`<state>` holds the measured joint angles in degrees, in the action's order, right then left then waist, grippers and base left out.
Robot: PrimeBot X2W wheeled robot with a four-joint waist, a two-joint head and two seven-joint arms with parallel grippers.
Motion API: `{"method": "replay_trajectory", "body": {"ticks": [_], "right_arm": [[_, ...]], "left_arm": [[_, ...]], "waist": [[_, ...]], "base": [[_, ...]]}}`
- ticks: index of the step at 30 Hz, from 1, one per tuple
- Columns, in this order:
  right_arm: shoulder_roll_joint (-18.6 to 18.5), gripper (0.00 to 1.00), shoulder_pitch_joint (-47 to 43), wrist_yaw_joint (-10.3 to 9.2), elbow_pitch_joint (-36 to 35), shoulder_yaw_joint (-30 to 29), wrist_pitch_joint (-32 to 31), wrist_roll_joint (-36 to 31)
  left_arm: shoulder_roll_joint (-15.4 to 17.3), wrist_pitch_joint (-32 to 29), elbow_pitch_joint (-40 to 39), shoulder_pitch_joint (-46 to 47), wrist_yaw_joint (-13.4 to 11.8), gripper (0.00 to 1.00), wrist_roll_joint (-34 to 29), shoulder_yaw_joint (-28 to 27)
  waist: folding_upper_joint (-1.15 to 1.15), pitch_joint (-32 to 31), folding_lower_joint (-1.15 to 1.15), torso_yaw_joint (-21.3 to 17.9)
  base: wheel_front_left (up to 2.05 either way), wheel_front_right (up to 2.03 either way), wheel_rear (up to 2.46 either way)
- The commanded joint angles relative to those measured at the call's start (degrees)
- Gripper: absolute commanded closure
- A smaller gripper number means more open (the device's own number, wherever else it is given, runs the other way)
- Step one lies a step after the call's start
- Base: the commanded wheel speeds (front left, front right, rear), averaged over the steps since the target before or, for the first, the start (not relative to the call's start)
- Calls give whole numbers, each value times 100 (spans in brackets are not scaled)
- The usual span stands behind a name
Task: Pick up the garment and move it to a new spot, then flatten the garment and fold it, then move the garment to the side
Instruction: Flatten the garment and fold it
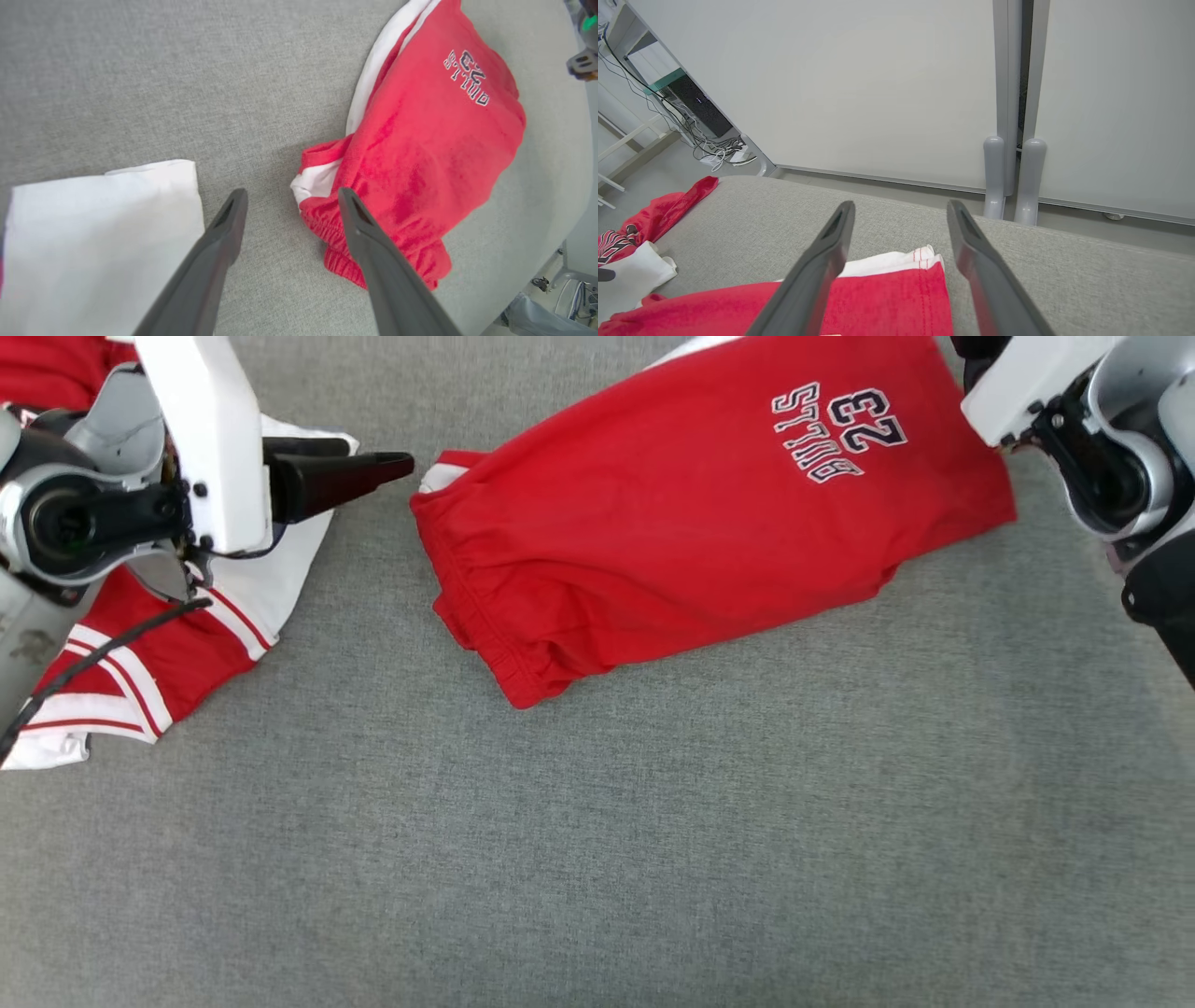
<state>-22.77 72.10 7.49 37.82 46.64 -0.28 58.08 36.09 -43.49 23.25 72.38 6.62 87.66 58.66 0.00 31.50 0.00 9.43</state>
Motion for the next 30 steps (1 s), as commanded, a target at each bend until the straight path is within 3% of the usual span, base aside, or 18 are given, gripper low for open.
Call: {"method": "replay_trajectory", "body": {"ticks": [1,7,11,12,21,24,30], "right_arm": [[-39,0,-161,1,29,79,183,121],[-177,0,-534,1,321,332,582,476],[-249,0,-802,1,601,478,635,700],[-249,0,-802,1,601,478,635,700],[-347,0,-1156,1,1130,657,79,1441],[-367,0,-1158,1,1359,686,-106,1614],[-475,0,-1061,1,1845,800,-321,1676]], "left_arm": [[135,311,-87,-57,45,0,-296,2],[408,1886,-439,-565,72,0,-1179,-24],[397,3058,-595,-1107,-405,0,-1678,-89],[397,3058,-595,-1107,-405,0,-1678,-89],[59,5284,-1522,-2568,-1425,0,-2012,-378],[-15,5657,-1777,-3030,-1709,0,-1949,-531],[-237,5855,-2179,-3801,-1866,0,-2060,-855]], "waist": [[0,-285,0,-100],[0,-725,0,-110],[0,-917,0,19],[0,-917,0,19],[0,-959,0,537],[0,-944,0,707],[0,-920,0,1014]], "base": [[0,0,0],[0,0,0],[0,0,0],[0,0,0],[0,0,0],[0,0,0],[0,0,0]]}}
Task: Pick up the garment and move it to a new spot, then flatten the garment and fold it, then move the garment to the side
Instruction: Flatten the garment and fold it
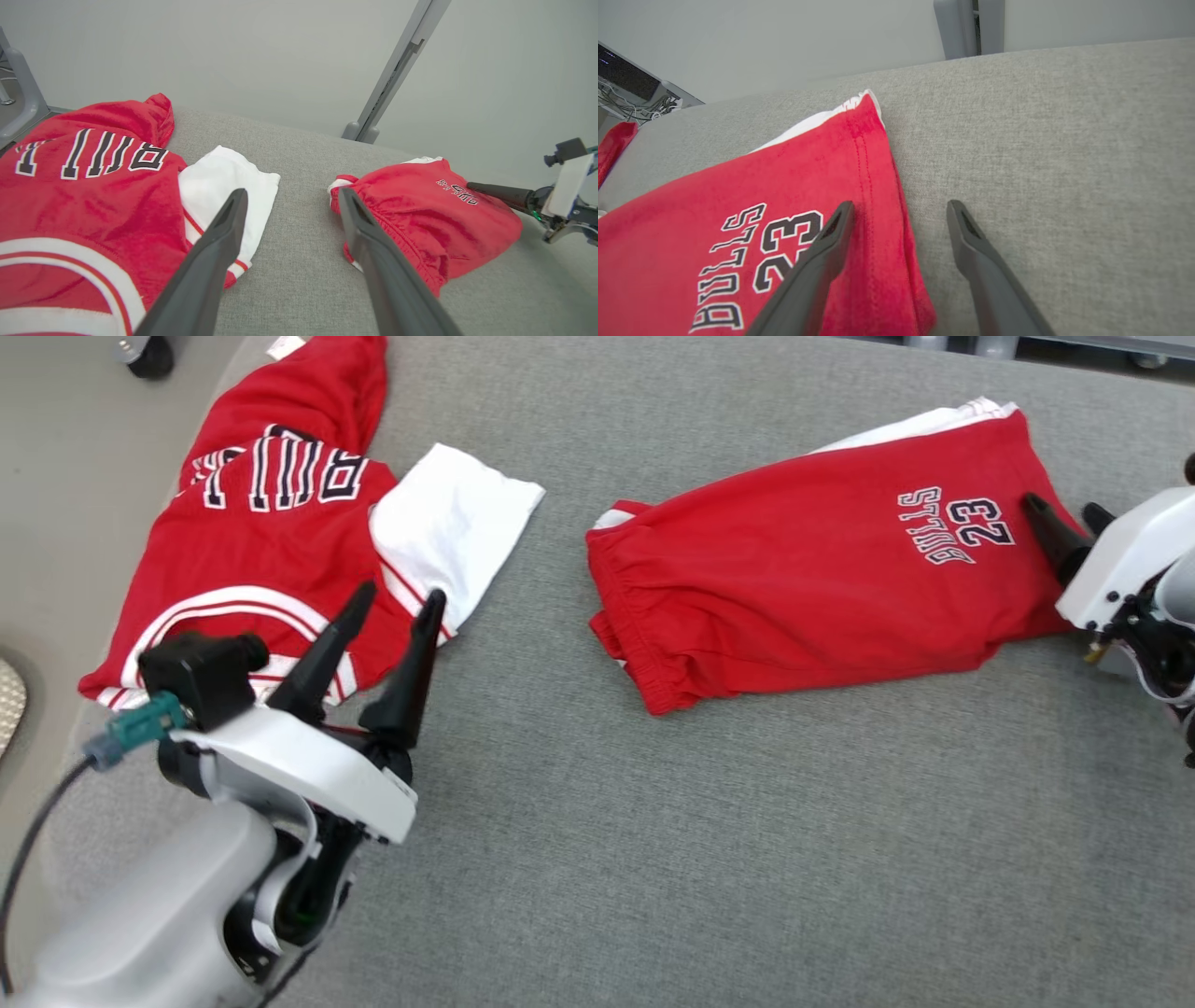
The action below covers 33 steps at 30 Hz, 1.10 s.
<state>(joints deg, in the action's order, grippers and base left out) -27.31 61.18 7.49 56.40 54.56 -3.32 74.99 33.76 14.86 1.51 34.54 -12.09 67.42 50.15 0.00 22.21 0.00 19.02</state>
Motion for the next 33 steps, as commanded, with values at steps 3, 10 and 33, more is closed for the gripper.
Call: {"method": "replay_trajectory", "body": {"ticks": [3,10,33], "right_arm": [[32,0,-1,1,302,66,-300,88],[204,0,-153,2,337,129,-1266,466],[53,100,-925,2,-693,31,-394,917]], "left_arm": [[-179,37,-45,-329,28,0,-259,-263],[-832,38,21,-1093,277,0,-967,-1108],[-1693,33,267,-2299,702,0,-3379,-2474]], "waist": [[0,-3,0,162],[0,-65,0,304],[0,-1097,0,-531]], "base": [[0,0,0],[0,0,0],[0,0,0]]}}
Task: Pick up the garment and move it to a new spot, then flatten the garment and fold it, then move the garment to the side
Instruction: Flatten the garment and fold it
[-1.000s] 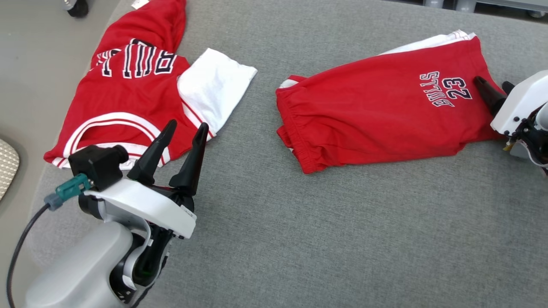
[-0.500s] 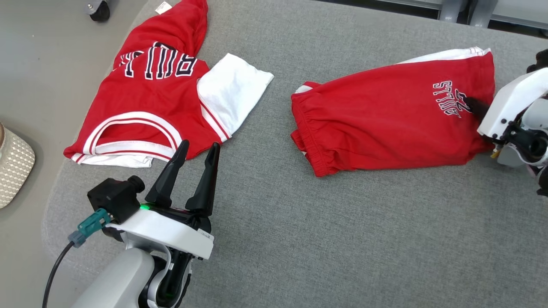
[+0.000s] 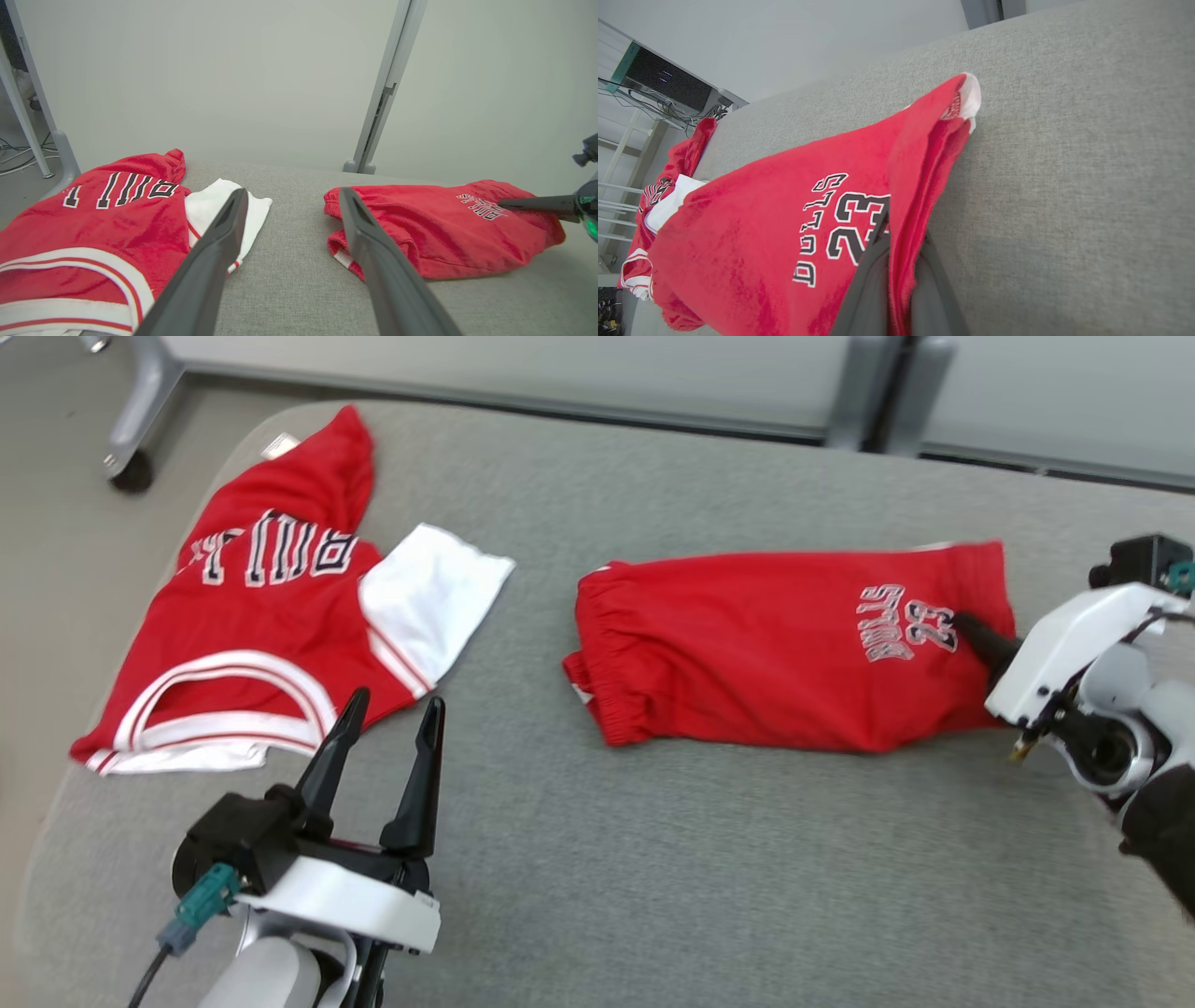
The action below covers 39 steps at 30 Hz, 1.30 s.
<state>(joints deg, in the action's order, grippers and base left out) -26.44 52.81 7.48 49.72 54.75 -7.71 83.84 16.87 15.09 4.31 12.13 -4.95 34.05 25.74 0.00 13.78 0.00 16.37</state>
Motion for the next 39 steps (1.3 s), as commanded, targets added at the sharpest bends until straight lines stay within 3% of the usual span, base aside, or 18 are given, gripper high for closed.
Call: {"method": "replay_trajectory", "body": {"ticks": [1,11,18,25,31,39], "right_arm": [[-55,100,-180,2,-121,23,113,51],[-440,100,-952,2,-717,-3,636,244],[-977,100,-1231,3,-757,107,938,37],[-1110,100,-987,3,-1072,220,1311,-235],[-733,100,-505,2,-1236,588,1251,-574],[-56,100,-183,3,-696,1083,875,-760]], "left_arm": [[-26,10,-25,-131,-6,0,-131,-100],[-393,10,-28,-709,234,0,-567,-544],[-623,10,-77,-839,452,0,-904,-682],[-836,10,107,-952,661,0,-1090,-794],[-986,10,264,-1002,794,0,-1197,-892],[-1126,10,437,-902,903,0,-1247,-895]], "waist": [[0,-322,0,-353],[0,-634,0,-1048],[0,-658,0,-1123],[0,-814,0,-1069],[0,-900,0,-833],[0,-886,0,-364]], "base": [[0,0,0],[0,0,0],[0,0,0],[0,0,0],[0,0,0],[0,0,0]]}}
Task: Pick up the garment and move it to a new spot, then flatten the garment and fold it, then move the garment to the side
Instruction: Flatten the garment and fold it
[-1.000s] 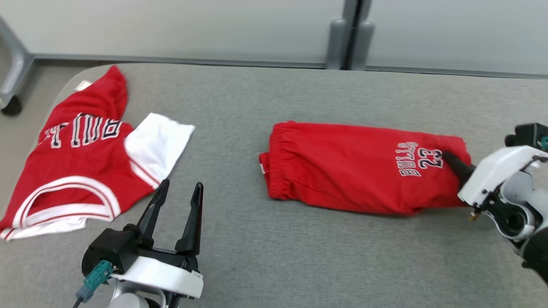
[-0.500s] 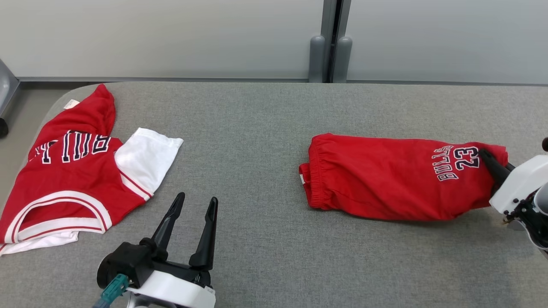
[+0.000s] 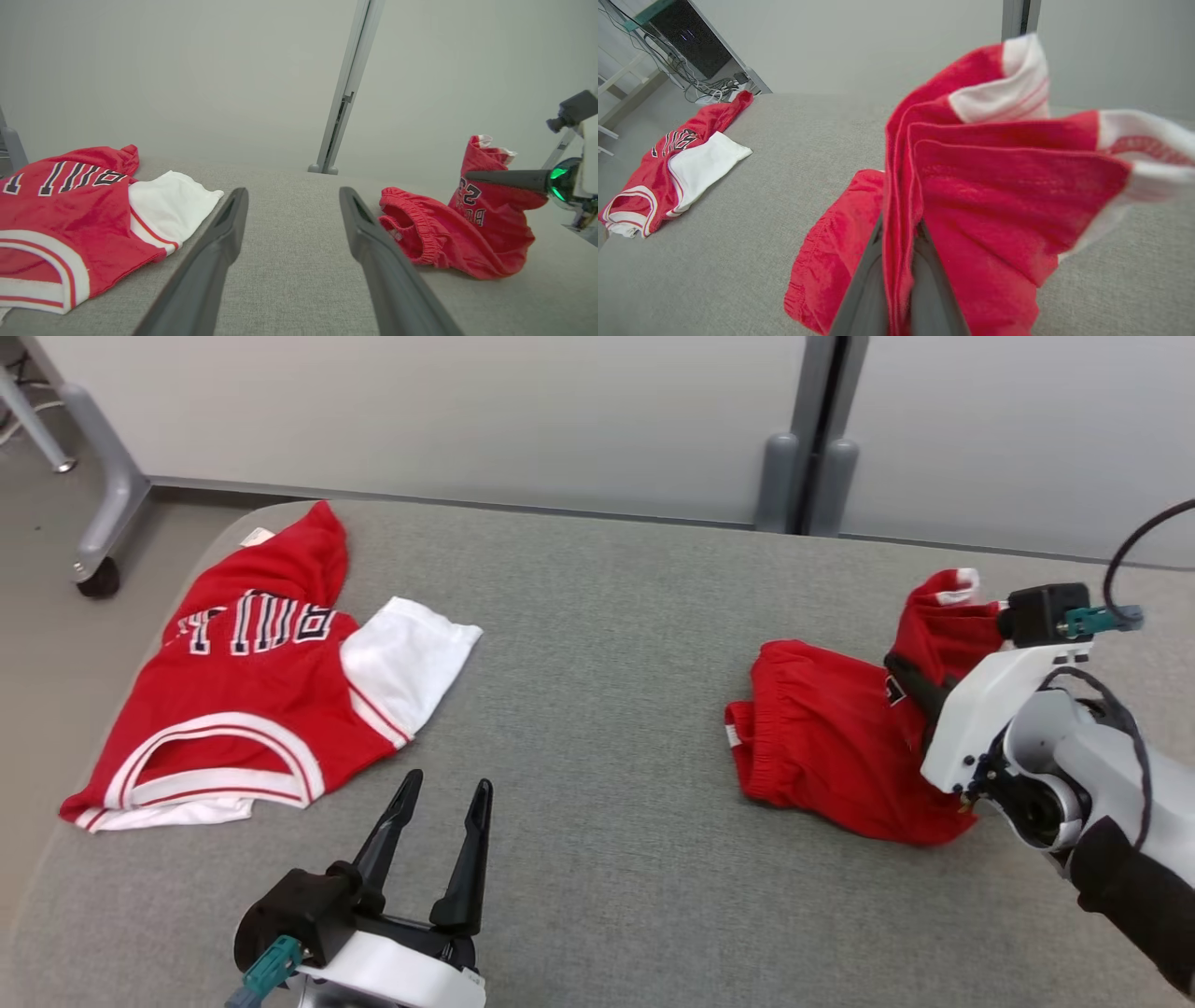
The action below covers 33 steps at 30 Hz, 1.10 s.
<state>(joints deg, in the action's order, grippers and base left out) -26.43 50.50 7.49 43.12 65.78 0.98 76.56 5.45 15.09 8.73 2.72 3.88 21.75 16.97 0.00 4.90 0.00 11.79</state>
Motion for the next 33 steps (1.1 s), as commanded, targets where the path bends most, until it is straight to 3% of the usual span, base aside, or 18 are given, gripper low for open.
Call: {"method": "replay_trajectory", "body": {"ticks": [1,12,13,14,15,16,24,33], "right_arm": [[14,100,66,1,81,34,-43,-43],[608,100,208,1,839,415,-351,6],[658,83,225,2,892,431,-373,22],[697,59,249,1,931,442,-377,32],[731,5,270,1,955,450,-369,44],[758,0,281,2,972,456,-344,58],[657,0,266,1,513,538,286,-48],[-161,0,-4,1,212,247,1210,84]], "left_arm": [[4,10,17,45,35,0,-20,-16],[-129,10,182,152,157,0,-83,-63],[-135,10,194,155,168,0,-88,-71],[-144,10,204,158,158,0,-89,-81],[-151,10,212,162,159,0,-94,-95],[-156,10,217,166,166,0,-100,-109],[-182,10,213,30,180,0,-167,-296],[-183,8,8,-177,129,0,-267,-573]], "waist": [[0,3,0,161],[0,108,0,535],[0,117,0,543],[0,128,0,545],[0,136,0,542],[0,141,0,533],[0,-30,0,221],[0,-196,0,-150]], "base": [[0,0,0],[0,0,0],[0,0,0],[0,0,0],[0,0,0],[0,0,0],[0,0,0],[0,0,0]]}}
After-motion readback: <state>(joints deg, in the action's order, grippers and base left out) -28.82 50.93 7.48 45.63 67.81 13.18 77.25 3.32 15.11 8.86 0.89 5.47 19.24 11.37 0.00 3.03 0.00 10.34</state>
